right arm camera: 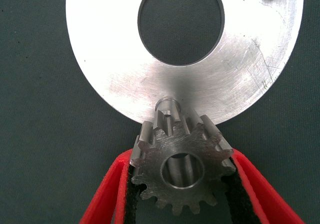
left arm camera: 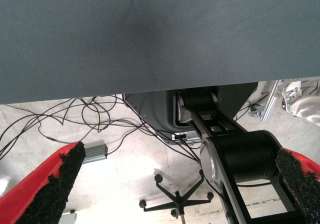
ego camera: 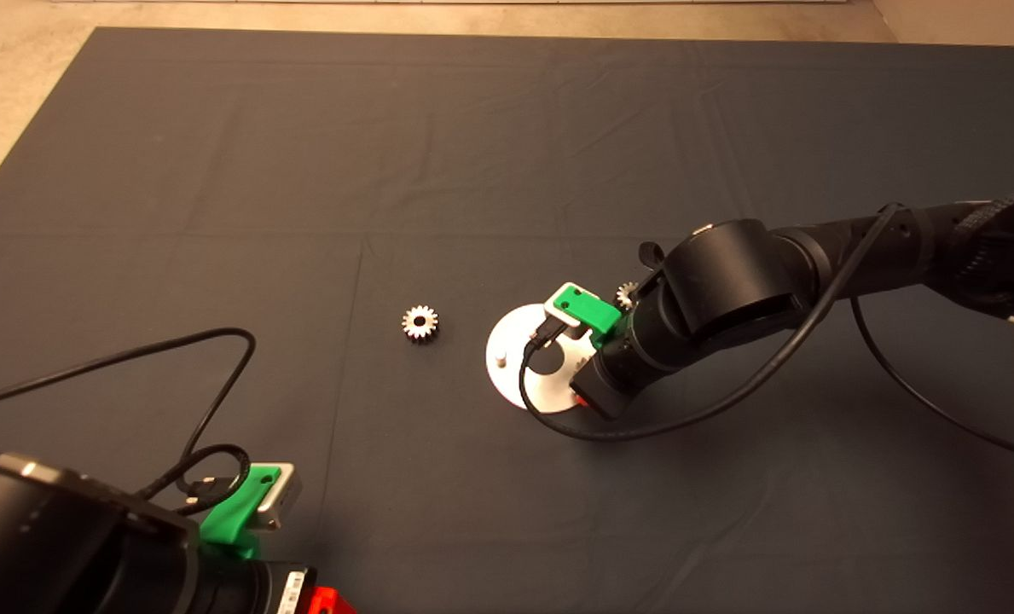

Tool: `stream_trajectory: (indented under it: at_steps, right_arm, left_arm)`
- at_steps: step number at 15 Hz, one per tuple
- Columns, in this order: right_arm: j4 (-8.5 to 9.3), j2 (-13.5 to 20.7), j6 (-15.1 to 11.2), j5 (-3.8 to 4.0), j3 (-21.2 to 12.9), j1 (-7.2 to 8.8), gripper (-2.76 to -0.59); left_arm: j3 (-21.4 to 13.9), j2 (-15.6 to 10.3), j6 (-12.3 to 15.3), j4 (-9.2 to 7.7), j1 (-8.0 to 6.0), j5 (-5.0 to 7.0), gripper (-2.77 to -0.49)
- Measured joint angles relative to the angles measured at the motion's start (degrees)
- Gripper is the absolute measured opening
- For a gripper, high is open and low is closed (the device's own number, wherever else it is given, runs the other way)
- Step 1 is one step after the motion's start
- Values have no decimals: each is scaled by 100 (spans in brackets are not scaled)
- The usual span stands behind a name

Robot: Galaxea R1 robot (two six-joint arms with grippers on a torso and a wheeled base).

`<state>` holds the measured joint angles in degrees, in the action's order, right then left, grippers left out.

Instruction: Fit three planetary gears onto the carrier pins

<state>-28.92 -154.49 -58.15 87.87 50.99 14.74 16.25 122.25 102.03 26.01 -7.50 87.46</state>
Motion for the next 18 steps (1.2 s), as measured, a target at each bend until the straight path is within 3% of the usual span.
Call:
stream_trajectory:
  at_steps: [4, 10, 18]
  right_arm:
    - [-8, -2, 2, 0, 0, 0, -234]
    - [-261, -48, 2, 5, 0, -92, -234]
    - [-327, -127, 2, -5, 9, -92, -234]
  left_arm:
    - [0, 0, -1, 0, 0, 0, -49]
    - [0, 0, 0, -5, -40, 0, -49]
    - [0, 0, -2, -17, -66, -2, -49]
